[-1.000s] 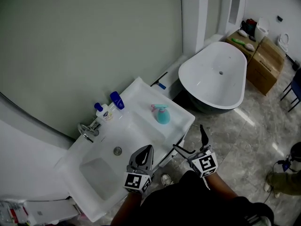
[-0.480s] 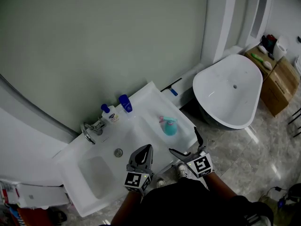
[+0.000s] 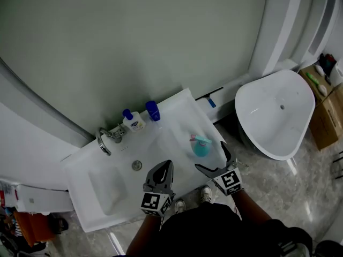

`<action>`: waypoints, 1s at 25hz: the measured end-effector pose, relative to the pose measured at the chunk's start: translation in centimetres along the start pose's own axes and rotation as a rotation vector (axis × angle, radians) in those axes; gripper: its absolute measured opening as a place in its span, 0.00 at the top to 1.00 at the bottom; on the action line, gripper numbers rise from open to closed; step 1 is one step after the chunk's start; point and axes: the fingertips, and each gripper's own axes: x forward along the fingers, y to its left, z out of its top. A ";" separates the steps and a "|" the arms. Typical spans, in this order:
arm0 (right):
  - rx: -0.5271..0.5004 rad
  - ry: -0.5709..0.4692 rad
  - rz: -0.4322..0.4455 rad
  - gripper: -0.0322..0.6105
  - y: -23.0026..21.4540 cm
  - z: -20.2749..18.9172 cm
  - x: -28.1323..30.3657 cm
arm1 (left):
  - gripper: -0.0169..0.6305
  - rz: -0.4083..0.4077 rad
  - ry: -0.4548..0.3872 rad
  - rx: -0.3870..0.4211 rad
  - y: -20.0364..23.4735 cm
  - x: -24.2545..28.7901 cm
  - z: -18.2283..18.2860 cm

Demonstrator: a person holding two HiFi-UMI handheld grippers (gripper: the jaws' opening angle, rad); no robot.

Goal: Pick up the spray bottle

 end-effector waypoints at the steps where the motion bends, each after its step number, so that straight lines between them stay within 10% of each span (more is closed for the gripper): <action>1: 0.000 0.008 0.012 0.04 0.0 -0.3 0.5 | 0.98 0.013 0.001 -0.001 0.3 0.0 -0.1; 9: -0.003 0.060 0.084 0.06 -0.8 -3.8 3.9 | 0.98 0.091 0.021 -0.013 1.8 -0.4 -1.0; 25: 0.026 0.016 0.069 0.64 -2.0 -3.6 5.9 | 0.98 0.157 0.034 -0.024 2.8 -1.4 -1.4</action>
